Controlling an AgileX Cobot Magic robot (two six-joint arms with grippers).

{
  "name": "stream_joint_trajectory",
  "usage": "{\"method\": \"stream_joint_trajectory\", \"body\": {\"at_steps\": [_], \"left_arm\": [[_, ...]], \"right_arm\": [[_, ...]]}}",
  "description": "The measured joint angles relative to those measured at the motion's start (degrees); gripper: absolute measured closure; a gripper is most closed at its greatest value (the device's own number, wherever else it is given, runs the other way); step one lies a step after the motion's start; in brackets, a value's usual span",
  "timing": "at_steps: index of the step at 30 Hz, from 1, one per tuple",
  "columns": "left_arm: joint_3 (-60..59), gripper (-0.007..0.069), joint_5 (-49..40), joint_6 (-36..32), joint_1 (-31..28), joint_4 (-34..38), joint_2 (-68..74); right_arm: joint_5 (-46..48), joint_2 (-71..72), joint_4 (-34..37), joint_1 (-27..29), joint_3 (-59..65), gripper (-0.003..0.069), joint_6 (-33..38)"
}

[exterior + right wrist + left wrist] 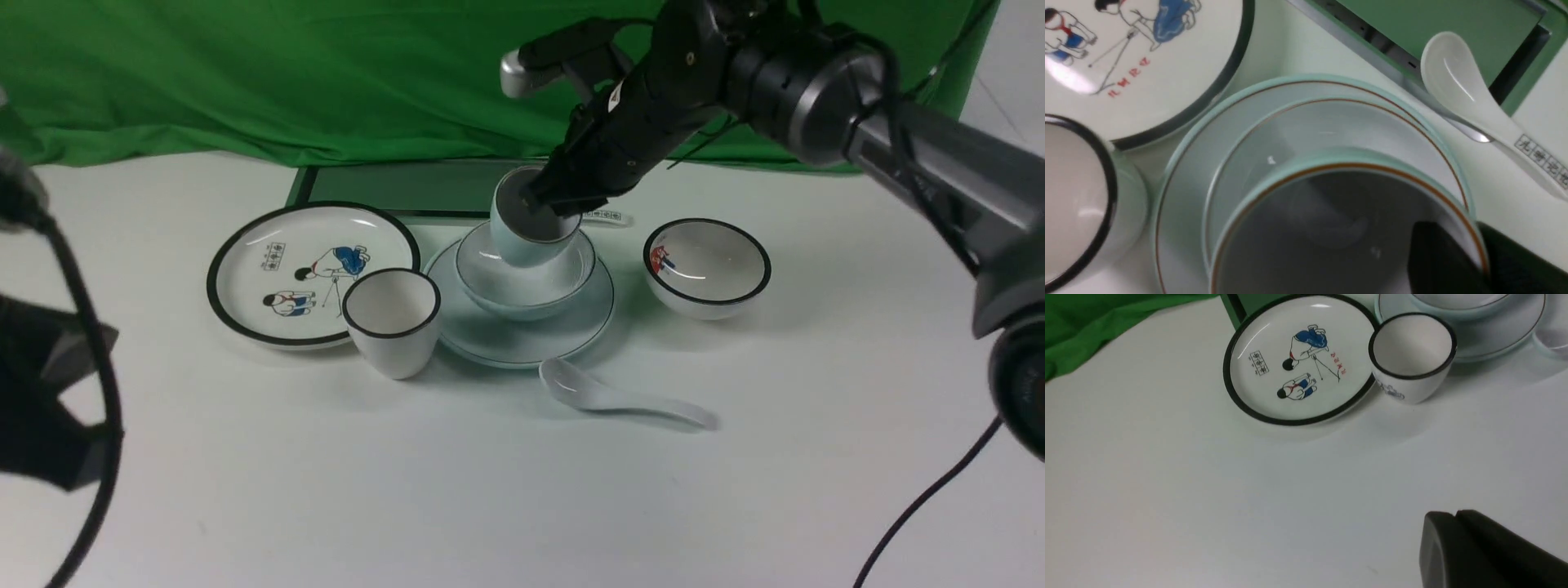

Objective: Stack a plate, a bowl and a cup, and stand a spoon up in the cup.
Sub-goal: Use the right arm to put the blue teacup into the blue rice bowl in the middle

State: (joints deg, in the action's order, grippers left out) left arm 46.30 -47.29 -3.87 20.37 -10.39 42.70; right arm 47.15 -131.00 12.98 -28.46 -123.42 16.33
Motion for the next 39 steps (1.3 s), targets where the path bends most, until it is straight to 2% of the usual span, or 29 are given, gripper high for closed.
{"method": "stream_joint_trajectory", "body": {"at_steps": [9,14,29,32,35,39], "left_arm": [[-6.42,0.0662,0.35,0.18,0.0,-0.06,-7.18],[-6.71,0.0661,1.07,0.12,0.0,-0.11,-7.31],[-6.71,0.0661,3.13,-0.07,0.0,0.47,-7.31],[-6.71,0.0661,3.13,-0.07,0.0,1.05,-7.31],[-6.71,0.0661,3.07,-0.07,0.0,1.05,-7.31],[-6.71,0.0661,1.74,-0.07,0.0,1.1,-7.38]], "right_arm": [[1.97,-2.39,-1.9,0.0,-1.29,0.0573,-2.09],[4.56,-2.8,-3.07,-0.6,-1.33,0.0573,-3.45],[3.48,-3.4,-4.99,-2.64,-1.78,0.0572,-6.29],[3.4,-3.42,-5.38,-2.64,-1.78,0.0522,-6.4],[4.15,-3.42,-5.59,-2.64,-1.78,0.0412,-6.4],[7.01,-2.28,-5.65,-2.64,-1.78,0.0307,-6.17]]}}
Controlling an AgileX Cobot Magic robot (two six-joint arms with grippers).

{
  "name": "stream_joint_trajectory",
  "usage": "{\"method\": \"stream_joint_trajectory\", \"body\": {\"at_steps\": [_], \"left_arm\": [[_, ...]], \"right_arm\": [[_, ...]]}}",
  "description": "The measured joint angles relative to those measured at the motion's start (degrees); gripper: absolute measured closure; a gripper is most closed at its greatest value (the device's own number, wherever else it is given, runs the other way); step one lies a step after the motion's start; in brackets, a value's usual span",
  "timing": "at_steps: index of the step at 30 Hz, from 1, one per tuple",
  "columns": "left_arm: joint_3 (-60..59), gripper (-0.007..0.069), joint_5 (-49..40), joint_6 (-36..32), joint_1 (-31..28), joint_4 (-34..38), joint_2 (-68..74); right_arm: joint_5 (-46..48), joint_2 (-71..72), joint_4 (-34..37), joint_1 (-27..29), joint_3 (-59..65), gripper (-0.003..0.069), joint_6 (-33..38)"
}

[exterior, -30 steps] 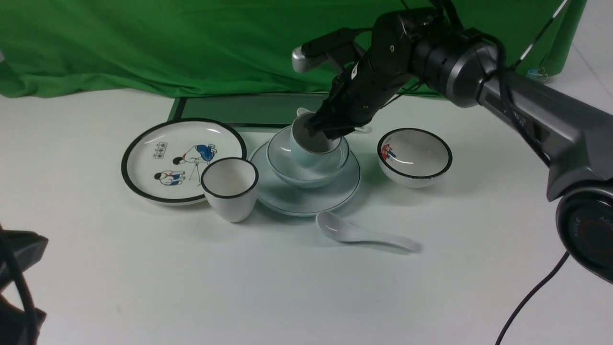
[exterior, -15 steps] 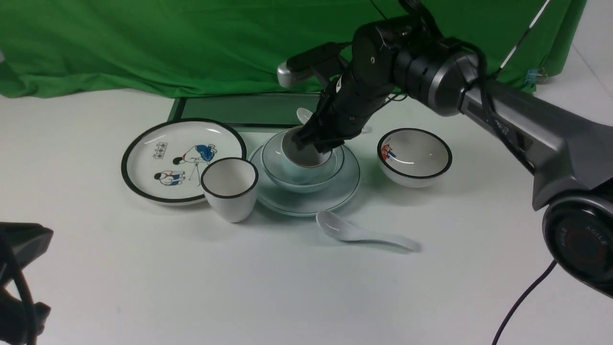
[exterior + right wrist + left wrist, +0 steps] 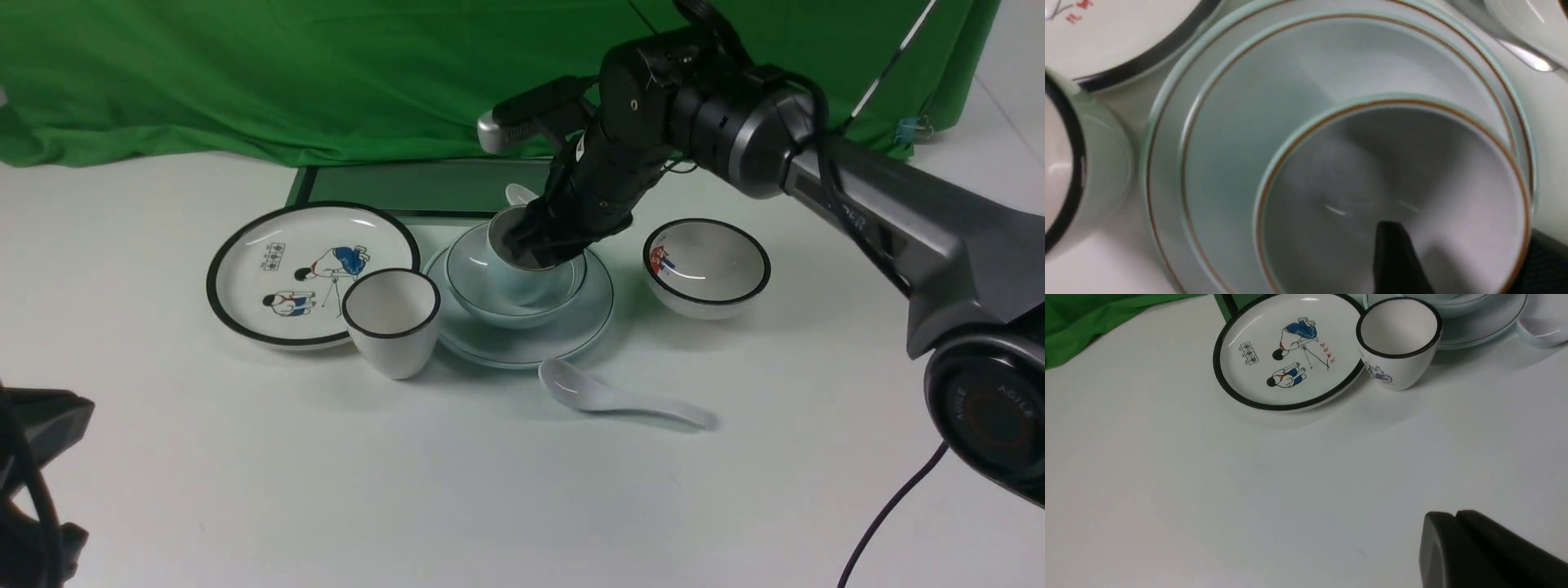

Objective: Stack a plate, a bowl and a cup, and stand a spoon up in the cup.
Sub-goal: Use the right arm to put the blue teacup into the blue rice bowl in the middle, then use the right arm to grab a blue soup spoon

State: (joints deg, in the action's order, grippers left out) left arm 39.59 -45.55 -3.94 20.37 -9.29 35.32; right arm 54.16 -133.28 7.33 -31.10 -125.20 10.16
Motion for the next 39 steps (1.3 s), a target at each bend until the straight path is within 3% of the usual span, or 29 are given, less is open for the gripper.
{"method": "stream_joint_trajectory", "body": {"at_steps": [7,15,20,28,35,39], "left_arm": [[0.0,0.0661,-0.69,0.0,0.0,0.0,-0.21],[-2.14,0.0661,6.48,0.0,0.0,1.57,-0.27],[-4.15,0.0661,9.35,0.0,0.0,3.18,-0.27],[-4.22,0.0661,10.15,0.0,0.0,3.22,-0.27],[-4.22,0.0661,10.15,0.0,0.0,3.22,-0.27],[-4.53,0.0661,10.39,0.0,0.0,3.22,-0.27]], "right_arm": [[4.14,11.5,0.0,0.48,4.46,0.0266,6.19],[4.78,19.62,-0.42,0.91,29.97,0.0266,12.19],[4.36,19.42,-0.41,0.91,38.26,0.0281,8.6],[-3.63,18.36,-1.51,2.37,43.41,0.0528,5.23],[-12.56,17.29,-6.71,5.74,43.41,0.0525,-2.6],[-12.58,17.29,-4.81,6.92,42.33,0.0493,-6.11]]}}
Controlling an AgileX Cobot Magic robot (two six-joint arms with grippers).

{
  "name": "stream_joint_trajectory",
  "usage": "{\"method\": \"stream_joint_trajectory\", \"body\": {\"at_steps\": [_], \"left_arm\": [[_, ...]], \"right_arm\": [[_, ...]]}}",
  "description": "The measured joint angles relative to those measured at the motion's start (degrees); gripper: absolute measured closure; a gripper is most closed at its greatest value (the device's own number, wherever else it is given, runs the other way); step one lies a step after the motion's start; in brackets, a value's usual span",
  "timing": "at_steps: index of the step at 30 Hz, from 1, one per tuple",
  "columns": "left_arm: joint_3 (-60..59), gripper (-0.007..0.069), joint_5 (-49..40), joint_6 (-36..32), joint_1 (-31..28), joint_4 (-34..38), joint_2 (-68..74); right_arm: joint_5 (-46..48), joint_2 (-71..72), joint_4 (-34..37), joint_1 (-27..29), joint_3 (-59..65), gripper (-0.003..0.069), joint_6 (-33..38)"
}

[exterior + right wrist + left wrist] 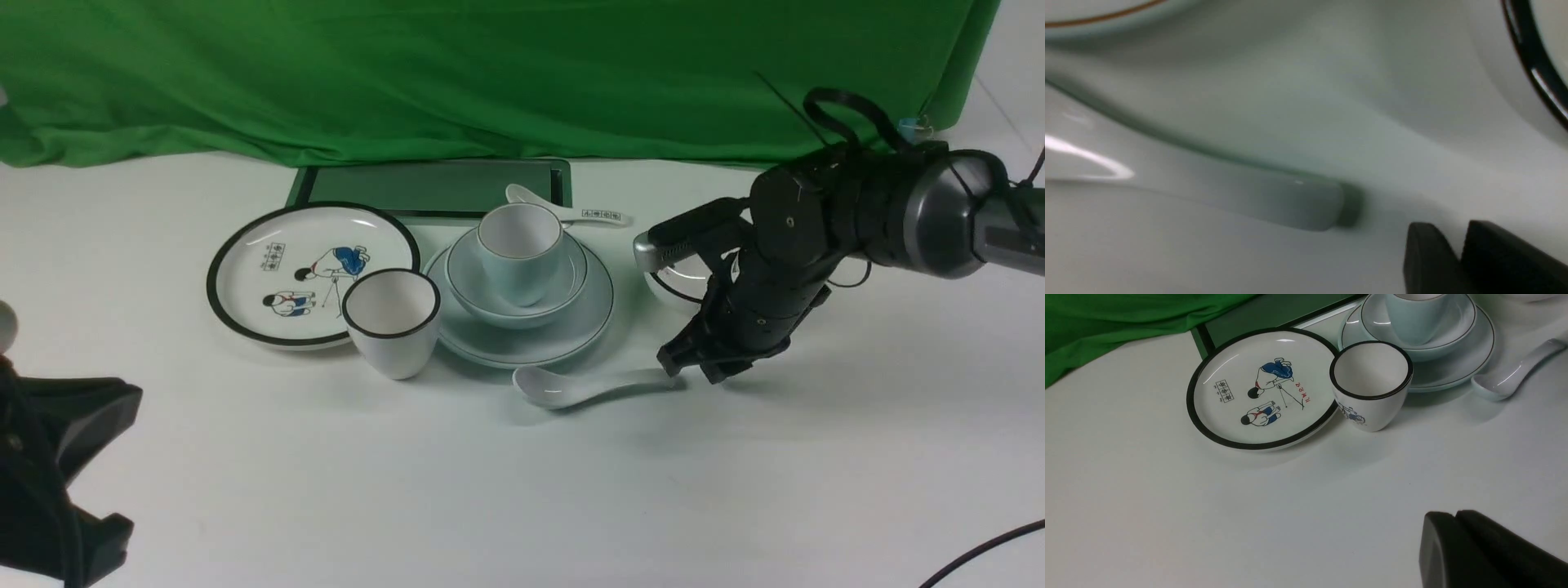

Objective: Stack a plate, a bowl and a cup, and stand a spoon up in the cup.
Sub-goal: Use the right arm to grab a blue soup spoon

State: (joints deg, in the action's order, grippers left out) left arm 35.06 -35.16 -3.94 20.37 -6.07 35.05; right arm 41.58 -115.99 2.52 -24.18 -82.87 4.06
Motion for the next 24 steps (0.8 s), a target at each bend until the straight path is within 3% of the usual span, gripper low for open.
{"method": "stream_joint_trajectory", "body": {"at_steps": [5,9,13,20,24], "left_arm": [[-0.05,0.0661,1.89,0.0,0.0,-0.05,0.0],[-0.05,0.066,2.4,0.0,0.0,-0.05,0.0],[-0.05,0.0659,2.46,0.0,0.0,-0.05,0.0],[-0.05,0.0657,2.46,0.0,0.0,-0.05,0.0],[-0.05,0.0656,2.46,0.0,0.0,-0.05,0.0]], "right_arm": [[0.24,0.42,10.43,-3.51,-2.89,0.0563,9.54],[-5.03,0.22,13.39,-7.75,-3.5,0.0641,13.96],[-9.47,-1.42,13.89,-8.86,-3.54,0.0646,14.87],[-8.67,-4.23,13.7,-9.58,-3.54,0.0646,15.43],[-3.91,-4.16,13.62,-10.88,-3.69,0.0645,22.49]]}}
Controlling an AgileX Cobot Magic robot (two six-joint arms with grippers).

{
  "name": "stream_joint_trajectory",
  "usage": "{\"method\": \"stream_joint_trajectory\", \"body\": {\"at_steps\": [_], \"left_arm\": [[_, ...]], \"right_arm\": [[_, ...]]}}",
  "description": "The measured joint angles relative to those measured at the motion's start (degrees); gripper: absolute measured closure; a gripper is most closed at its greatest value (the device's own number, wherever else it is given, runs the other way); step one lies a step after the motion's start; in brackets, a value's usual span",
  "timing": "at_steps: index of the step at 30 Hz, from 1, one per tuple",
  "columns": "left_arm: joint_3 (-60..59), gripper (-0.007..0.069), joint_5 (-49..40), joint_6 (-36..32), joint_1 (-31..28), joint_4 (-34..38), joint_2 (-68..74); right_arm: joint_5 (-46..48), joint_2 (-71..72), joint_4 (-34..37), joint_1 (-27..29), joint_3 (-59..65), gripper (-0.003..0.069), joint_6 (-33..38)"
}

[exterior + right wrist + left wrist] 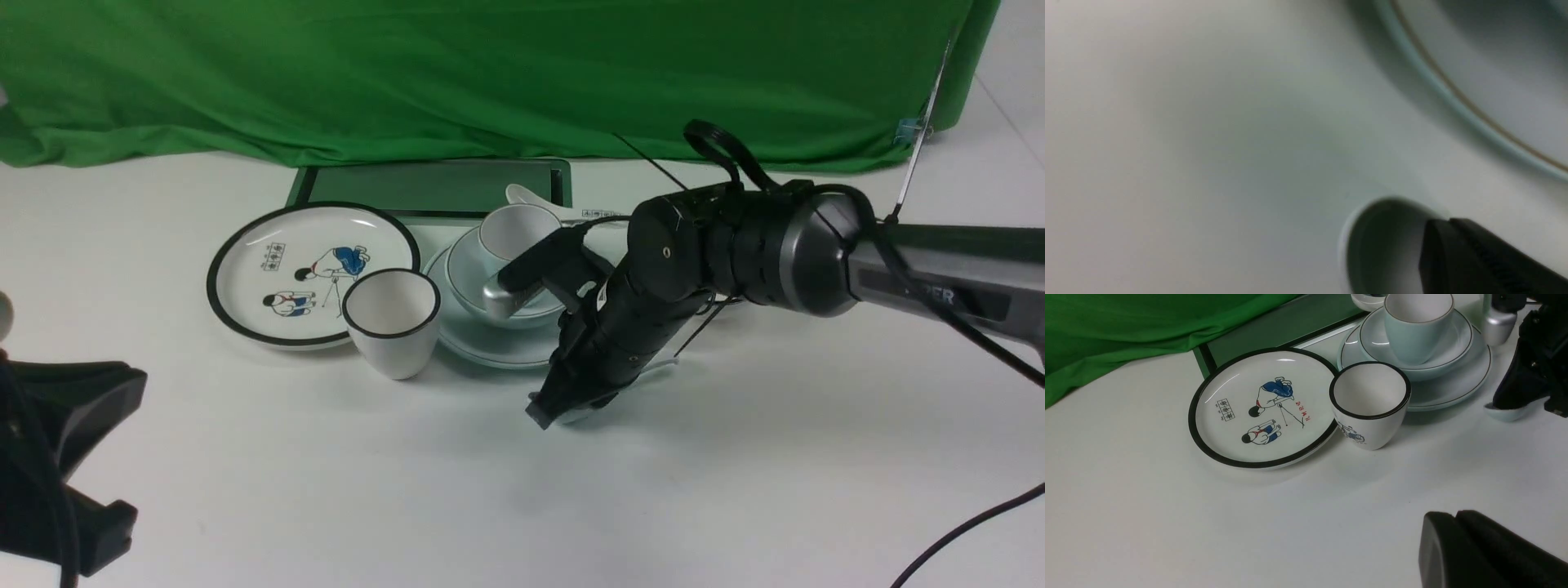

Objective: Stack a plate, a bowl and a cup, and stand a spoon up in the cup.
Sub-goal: Use the right arm to grab a blue soup spoon

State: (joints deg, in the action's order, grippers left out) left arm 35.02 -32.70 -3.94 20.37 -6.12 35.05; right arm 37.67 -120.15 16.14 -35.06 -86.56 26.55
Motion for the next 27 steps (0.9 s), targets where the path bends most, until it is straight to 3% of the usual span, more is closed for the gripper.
{"method": "stream_joint_trajectory", "body": {"at_steps": [4,9,13,17,18,19,21,27], "left_arm": [[0.0,0.0656,-0.28,0.0,0.0,0.0,0.0],[0.0,0.0656,-0.39,0.0,0.0,0.0,0.0],[0.0,0.0656,-0.44,0.0,0.0,0.0,0.0],[0.0,0.0656,-0.44,0.0,0.0,0.0,0.0],[0.0,0.0656,-0.44,0.0,0.0,0.0,0.0],[0.0,0.0656,-0.44,0.0,0.0,0.0,0.0],[0.0,0.0656,-0.44,0.0,0.0,0.2,0.0],[0.0,0.0656,-0.44,0.0,0.0,0.45,0.0]], "right_arm": [[8.22,0.72,-2.67,-0.08,-0.34,0.0644,4.73],[10.5,2.58,-6.88,-0.07,-0.16,0.0641,3.38],[12.24,7.38,-7.08,2.7,-0.22,0.0609,-9.93],[17.98,8.16,-7.31,6.51,0.13,0.0487,-17.58],[18.22,8.16,-7.47,8.35,1.51,0.0386,-20.64],[18.14,8.16,-7.52,8.72,1.95,0.0375,-20.98],[14.37,8.1,-7.5,10.39,4.82,0.0267,-26.03],[2.8,7.98,-4.84,11.18,7.71,0.0203,-34.13]]}}
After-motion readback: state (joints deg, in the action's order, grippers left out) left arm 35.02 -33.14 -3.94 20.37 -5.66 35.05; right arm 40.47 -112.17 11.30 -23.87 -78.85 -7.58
